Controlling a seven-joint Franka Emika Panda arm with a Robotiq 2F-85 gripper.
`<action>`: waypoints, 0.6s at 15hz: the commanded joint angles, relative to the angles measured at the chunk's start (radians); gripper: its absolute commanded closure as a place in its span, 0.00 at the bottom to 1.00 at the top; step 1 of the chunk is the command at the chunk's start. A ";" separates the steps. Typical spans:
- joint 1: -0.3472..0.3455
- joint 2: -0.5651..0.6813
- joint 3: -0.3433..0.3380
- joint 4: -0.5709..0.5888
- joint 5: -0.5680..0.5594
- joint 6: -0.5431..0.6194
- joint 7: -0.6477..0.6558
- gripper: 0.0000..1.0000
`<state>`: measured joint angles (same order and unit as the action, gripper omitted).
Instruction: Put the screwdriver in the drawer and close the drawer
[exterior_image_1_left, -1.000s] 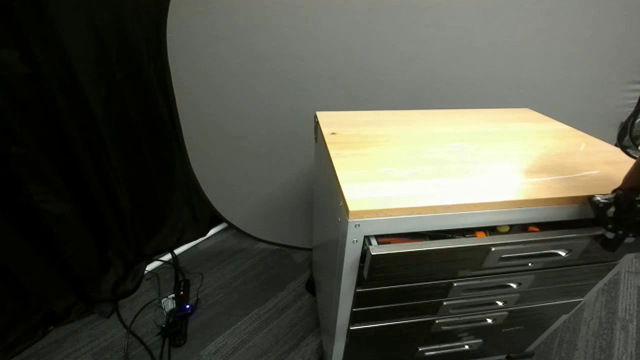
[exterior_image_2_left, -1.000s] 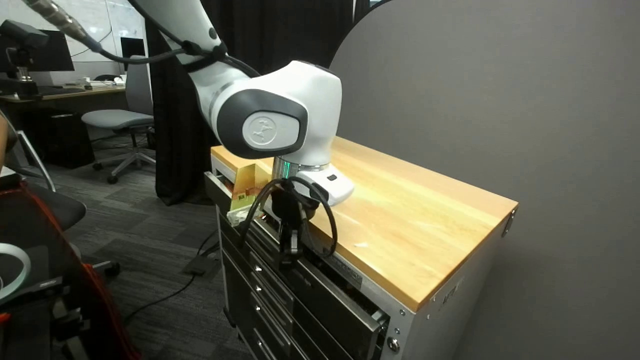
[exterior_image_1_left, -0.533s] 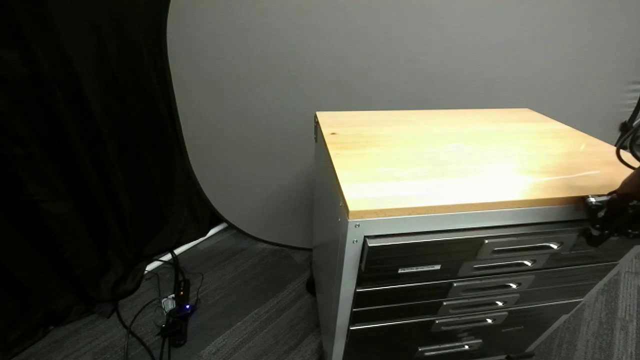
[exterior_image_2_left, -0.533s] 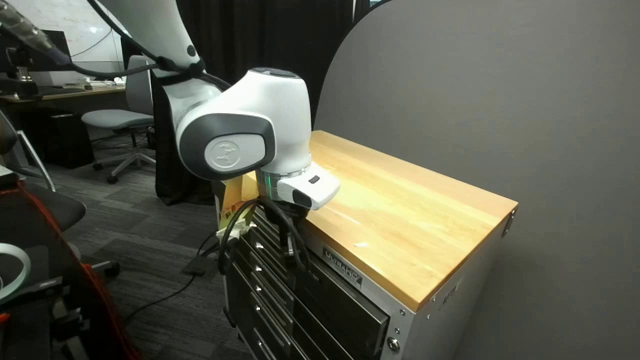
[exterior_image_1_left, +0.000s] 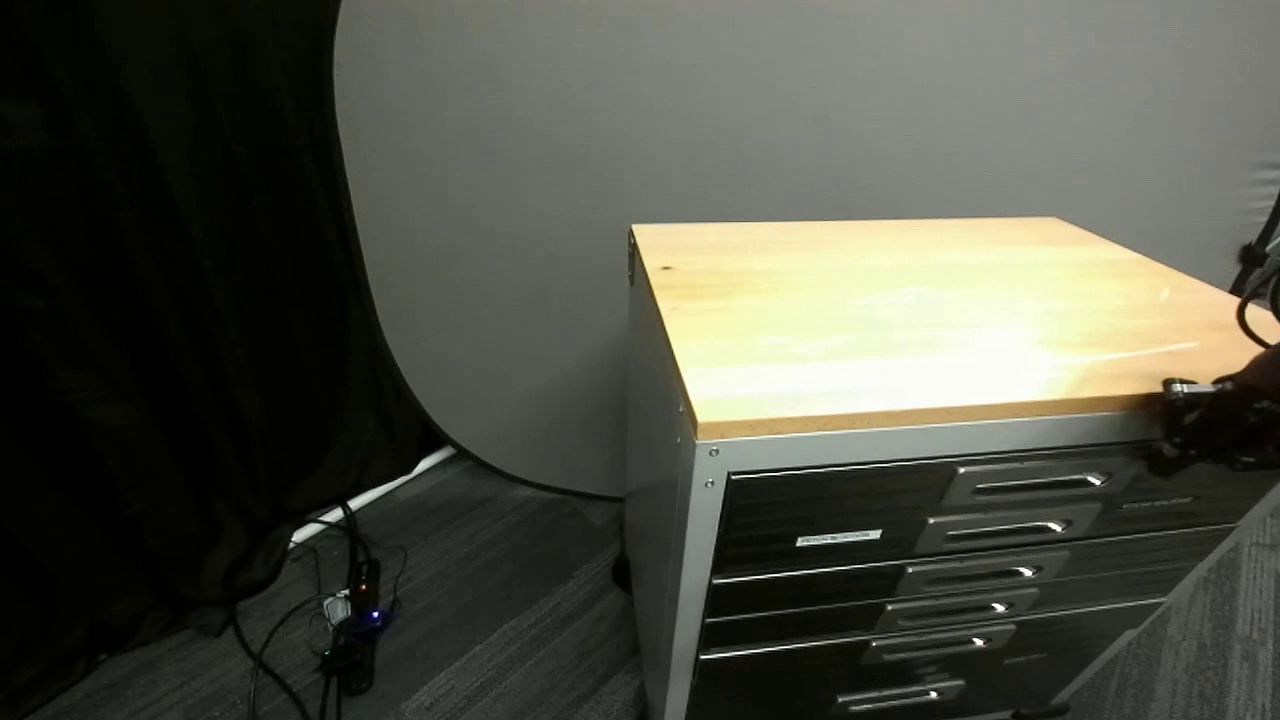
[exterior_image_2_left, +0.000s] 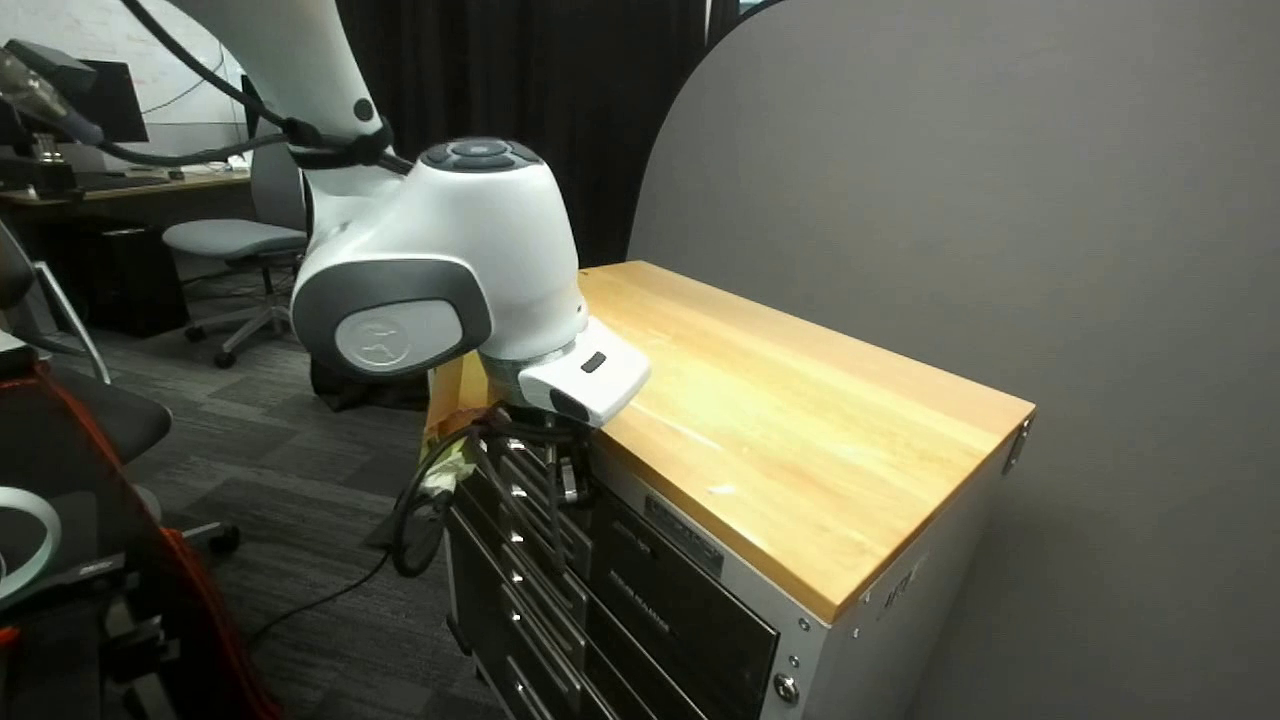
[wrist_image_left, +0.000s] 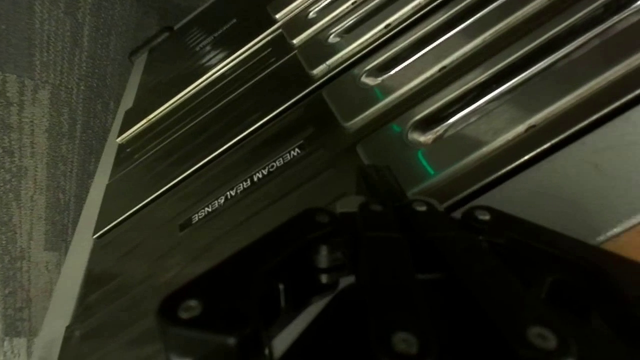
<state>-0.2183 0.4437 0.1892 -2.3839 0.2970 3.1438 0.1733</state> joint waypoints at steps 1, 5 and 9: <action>-0.153 -0.029 0.185 -0.020 0.030 0.093 -0.043 0.98; -0.087 -0.144 0.075 -0.041 -0.063 -0.189 -0.083 0.62; -0.107 -0.268 0.087 -0.028 -0.159 -0.504 -0.125 0.30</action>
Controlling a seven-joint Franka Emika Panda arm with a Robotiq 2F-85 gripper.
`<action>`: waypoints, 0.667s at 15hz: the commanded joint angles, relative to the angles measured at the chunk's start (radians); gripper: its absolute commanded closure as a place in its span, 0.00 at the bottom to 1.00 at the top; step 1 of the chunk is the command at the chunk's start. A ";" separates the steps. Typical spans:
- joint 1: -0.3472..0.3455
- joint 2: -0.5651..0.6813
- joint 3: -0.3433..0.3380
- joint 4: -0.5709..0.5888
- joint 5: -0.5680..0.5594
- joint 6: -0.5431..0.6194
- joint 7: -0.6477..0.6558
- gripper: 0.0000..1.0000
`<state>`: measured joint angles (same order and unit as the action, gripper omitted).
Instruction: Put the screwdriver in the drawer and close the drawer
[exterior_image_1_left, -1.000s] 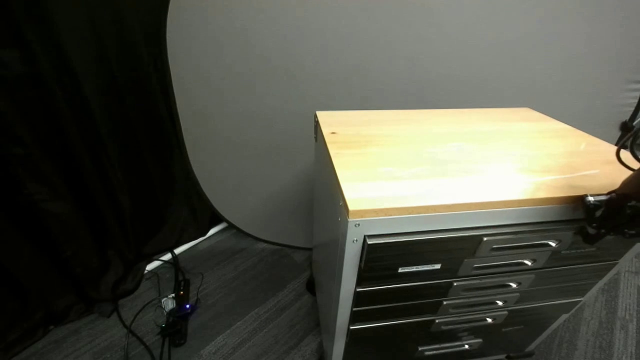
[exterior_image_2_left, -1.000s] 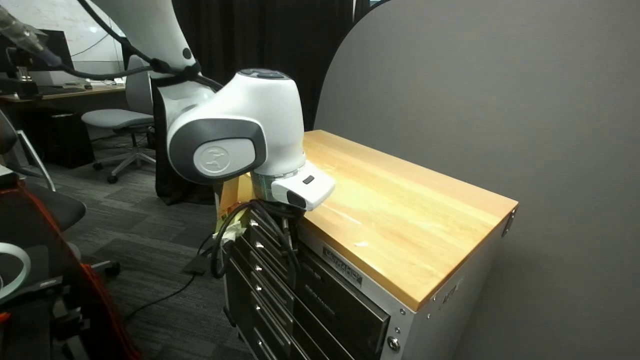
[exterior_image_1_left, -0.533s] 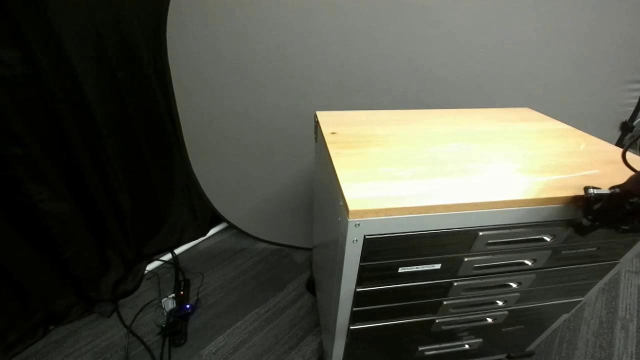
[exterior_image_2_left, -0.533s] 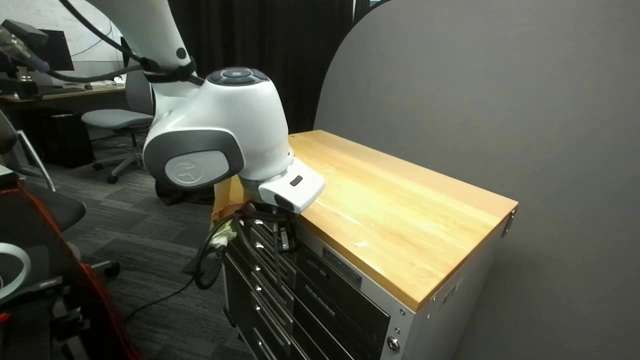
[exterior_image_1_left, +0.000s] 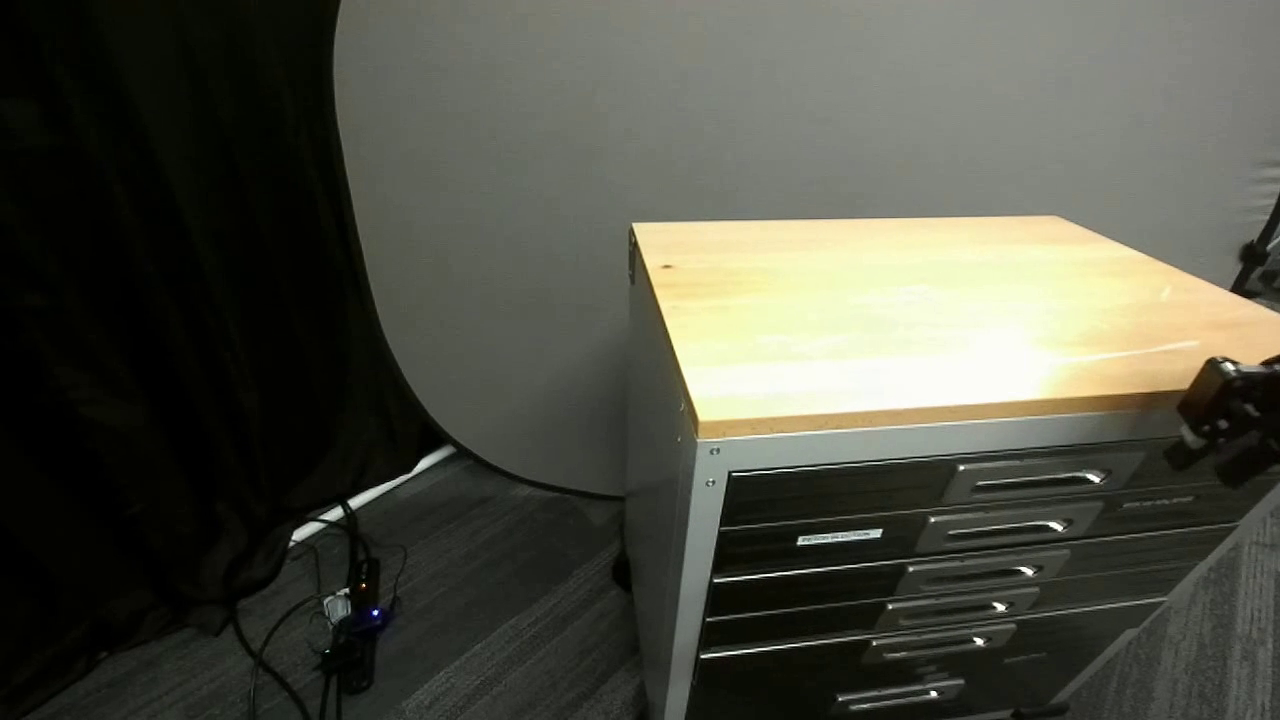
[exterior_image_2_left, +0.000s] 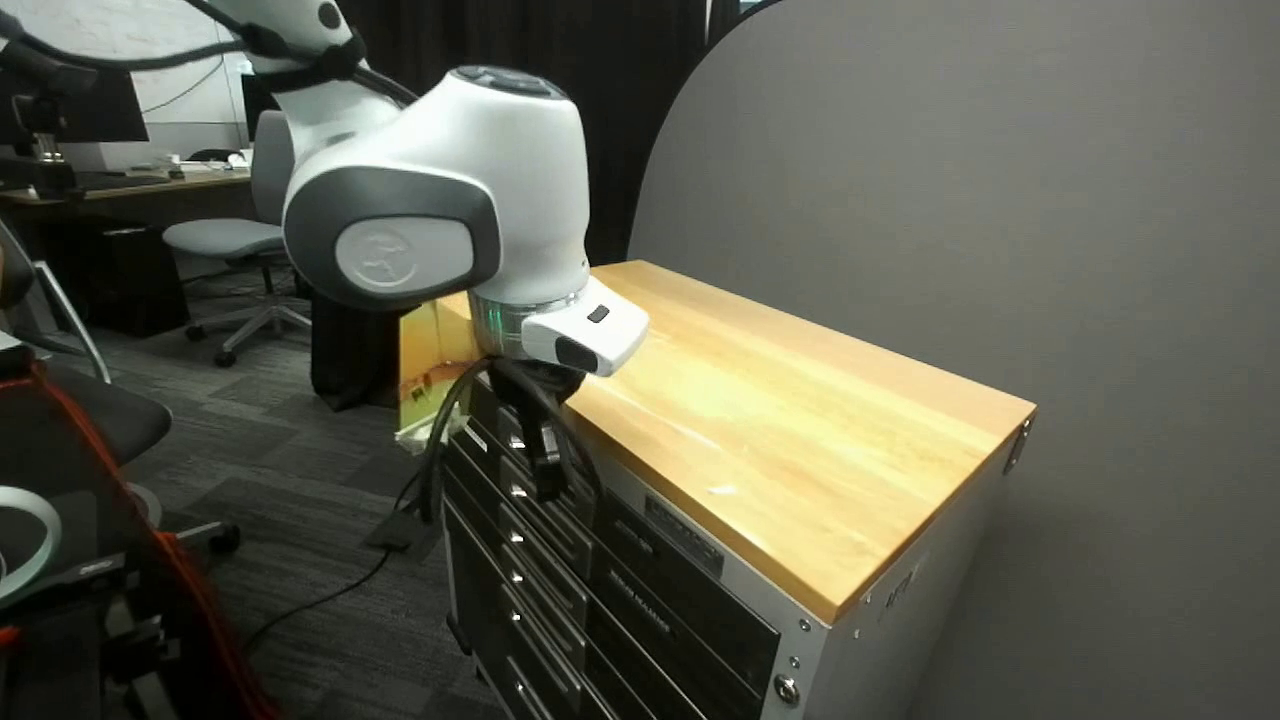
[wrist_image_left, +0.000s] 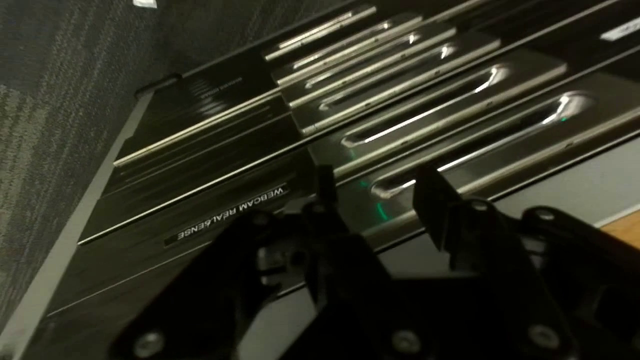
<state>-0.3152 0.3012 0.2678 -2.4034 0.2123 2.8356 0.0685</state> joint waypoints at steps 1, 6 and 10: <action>-0.011 -0.154 0.013 0.007 -0.103 -0.276 -0.029 0.23; 0.213 -0.276 -0.139 0.187 -0.193 -0.673 -0.107 0.00; 0.276 -0.290 -0.168 0.246 -0.224 -0.759 -0.100 0.00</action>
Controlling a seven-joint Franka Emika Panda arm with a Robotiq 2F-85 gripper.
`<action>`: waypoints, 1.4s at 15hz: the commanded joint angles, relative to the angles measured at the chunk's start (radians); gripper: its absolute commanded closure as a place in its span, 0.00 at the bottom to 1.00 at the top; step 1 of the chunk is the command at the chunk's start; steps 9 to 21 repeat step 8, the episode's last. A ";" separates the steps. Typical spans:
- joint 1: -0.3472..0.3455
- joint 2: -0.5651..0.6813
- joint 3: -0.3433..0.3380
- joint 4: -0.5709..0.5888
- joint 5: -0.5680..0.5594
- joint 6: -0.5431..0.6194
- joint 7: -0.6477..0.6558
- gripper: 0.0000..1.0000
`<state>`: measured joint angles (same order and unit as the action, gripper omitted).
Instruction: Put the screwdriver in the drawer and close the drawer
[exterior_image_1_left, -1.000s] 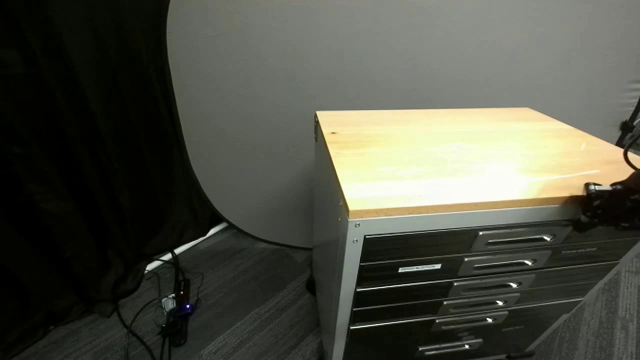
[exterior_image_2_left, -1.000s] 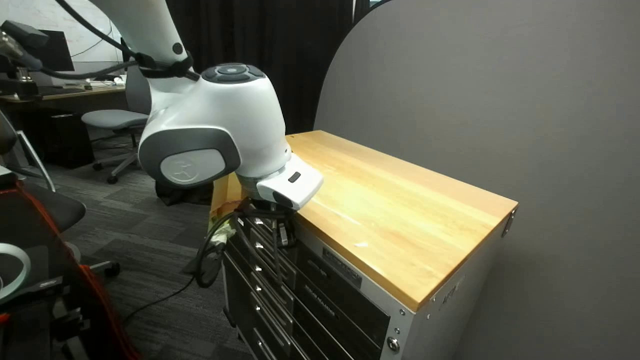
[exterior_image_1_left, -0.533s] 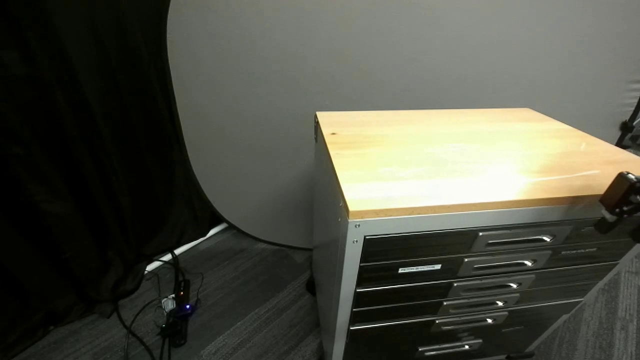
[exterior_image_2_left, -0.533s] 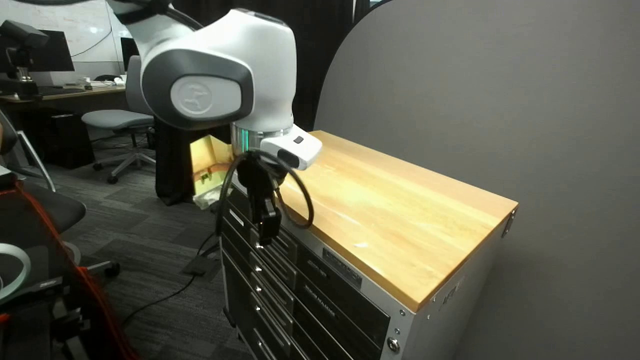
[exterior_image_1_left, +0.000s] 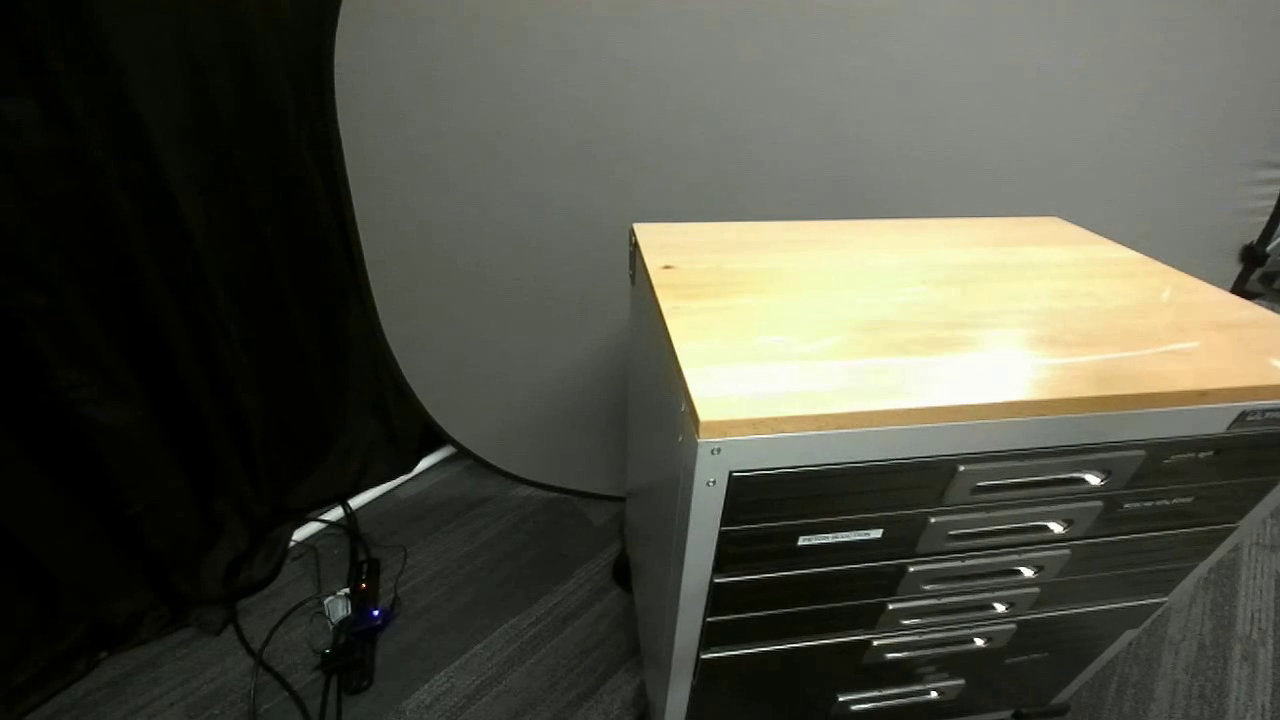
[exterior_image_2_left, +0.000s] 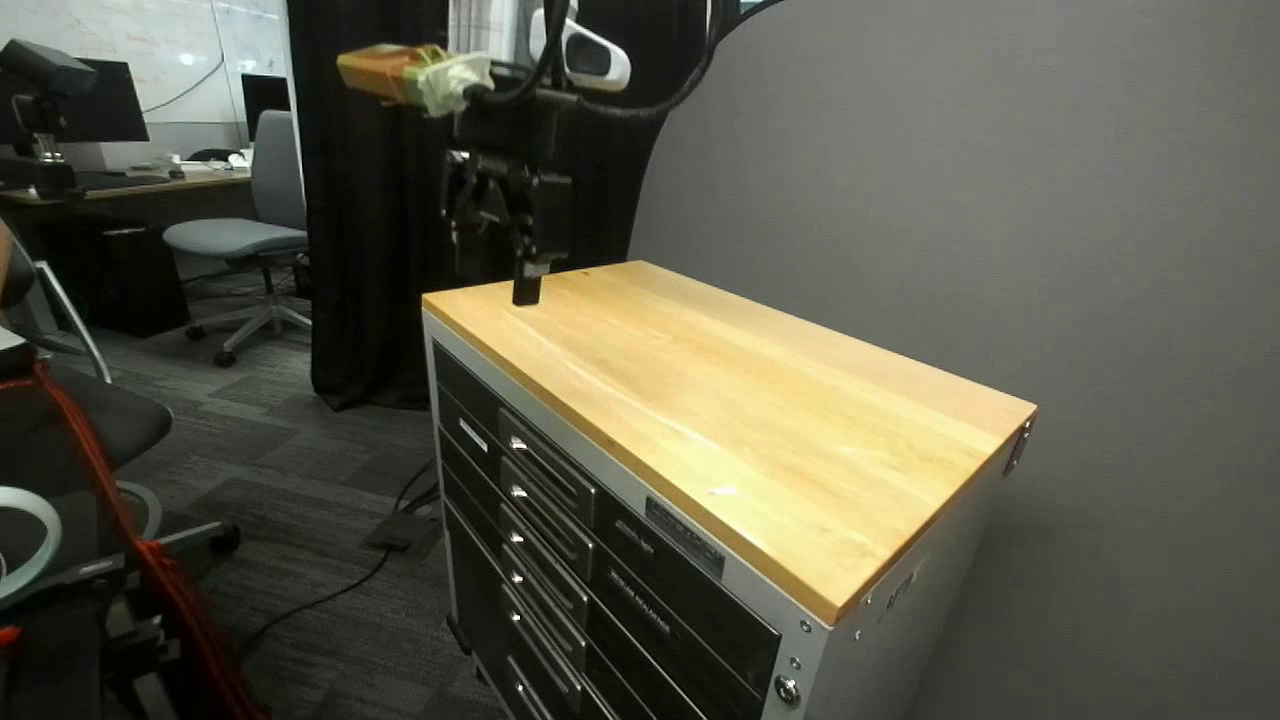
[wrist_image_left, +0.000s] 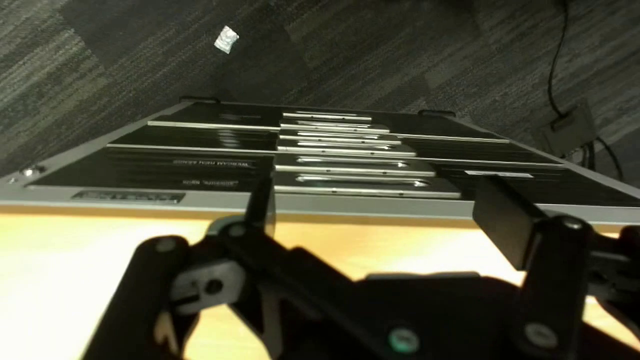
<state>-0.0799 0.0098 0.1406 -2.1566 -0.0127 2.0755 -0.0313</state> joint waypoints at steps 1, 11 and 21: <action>0.052 -0.008 -0.041 0.029 -0.005 -0.037 -0.003 0.00; 0.057 0.001 -0.050 0.050 -0.007 -0.060 -0.023 0.00; 0.057 0.001 -0.050 0.050 -0.007 -0.060 -0.023 0.00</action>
